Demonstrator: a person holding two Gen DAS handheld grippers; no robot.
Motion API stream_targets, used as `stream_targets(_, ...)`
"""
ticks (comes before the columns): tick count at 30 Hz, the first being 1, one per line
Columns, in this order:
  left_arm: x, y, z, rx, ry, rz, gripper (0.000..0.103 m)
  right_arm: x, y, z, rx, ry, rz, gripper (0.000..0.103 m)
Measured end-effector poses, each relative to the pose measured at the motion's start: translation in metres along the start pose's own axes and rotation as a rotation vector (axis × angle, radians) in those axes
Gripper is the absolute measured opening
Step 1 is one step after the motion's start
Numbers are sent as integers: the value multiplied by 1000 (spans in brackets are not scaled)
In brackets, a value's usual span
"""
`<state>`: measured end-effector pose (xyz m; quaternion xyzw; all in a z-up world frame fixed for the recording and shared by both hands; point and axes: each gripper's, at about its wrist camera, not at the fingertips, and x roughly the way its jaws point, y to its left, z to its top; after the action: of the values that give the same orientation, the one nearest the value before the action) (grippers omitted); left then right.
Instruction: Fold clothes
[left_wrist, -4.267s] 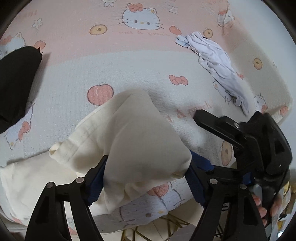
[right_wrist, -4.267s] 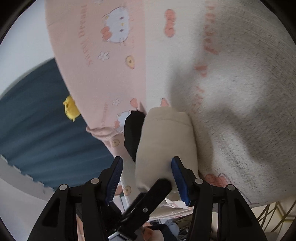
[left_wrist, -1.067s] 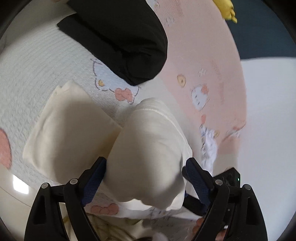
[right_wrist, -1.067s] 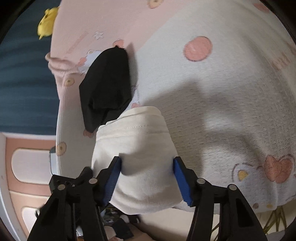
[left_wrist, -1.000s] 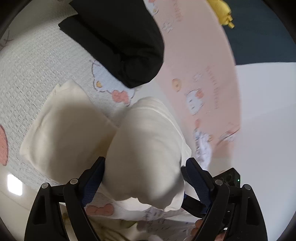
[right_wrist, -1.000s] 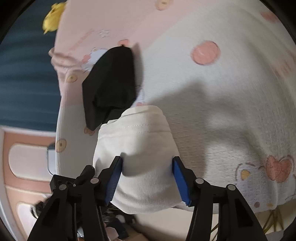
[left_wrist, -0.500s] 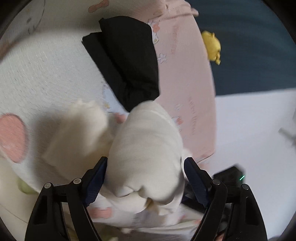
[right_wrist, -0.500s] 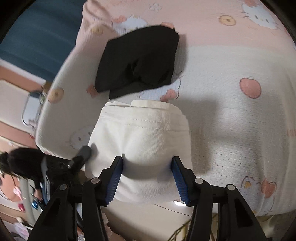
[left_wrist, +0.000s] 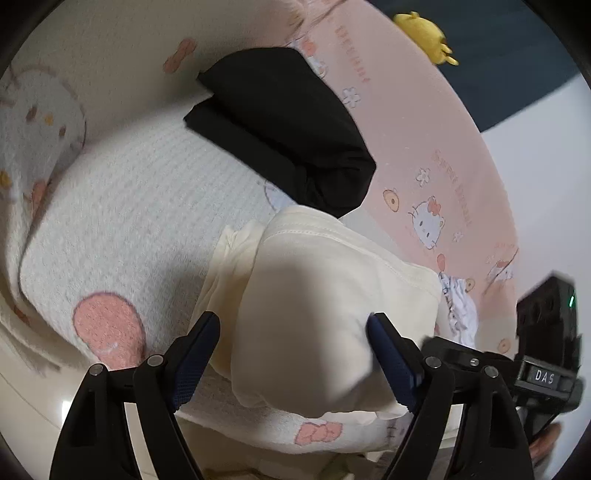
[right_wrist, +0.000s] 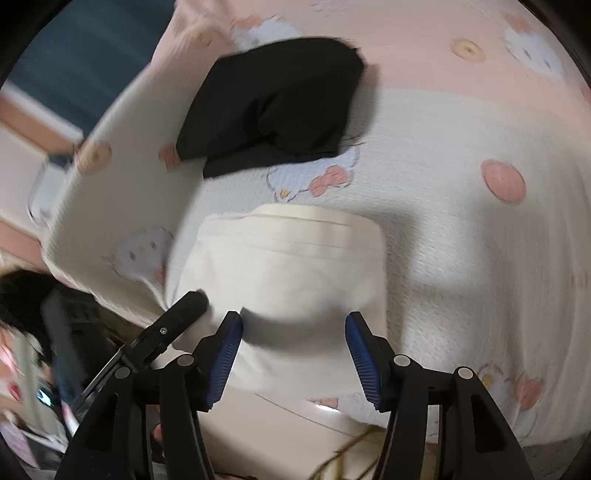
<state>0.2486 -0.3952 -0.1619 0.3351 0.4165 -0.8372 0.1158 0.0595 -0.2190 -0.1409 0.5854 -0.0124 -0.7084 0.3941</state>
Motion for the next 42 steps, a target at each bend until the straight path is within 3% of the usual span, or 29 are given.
stream_targets(3,9,3,2,-43,33,-21,83,-17,-21,-11,45,-46,43,60)
stream_targets(6,9,0,3,-16,28,2,83,-28,-29,-32,-18,-107,-34,62)
stream_targets(9,9,-5,6,-3,42,19,83,-27,-15,-54,-203,-132,-168,63)
stream_targets(14,4,-12,17,-2,65,51,83,-4,8,-77,-399,-88,-256,63)
stream_targets(19,-9,-22,22,27,76,37,83,13,12,-83,-412,-45,-217,63)
stream_targets(24,-12,-23,22,46,121,16,83,13,10,-72,-381,-74,-233,63)
stream_targets(27,-21,-30,9,156,128,83,83,10,11,-67,-378,-100,-248,63)
stream_targets(30,-24,-29,-13,217,150,86,83,9,13,-64,-393,-121,-258,63)
stream_targets(35,-17,-32,-47,246,87,125,83,6,20,-68,-439,-149,-274,63)
stream_targets(38,-1,-38,-62,269,110,139,82,3,26,-72,-491,-181,-297,63)
stream_targets(40,4,-43,-70,287,143,125,82,3,30,-73,-535,-209,-329,63)
stream_targets(42,9,-40,-74,230,153,64,82,4,31,-72,-562,-231,-342,63)
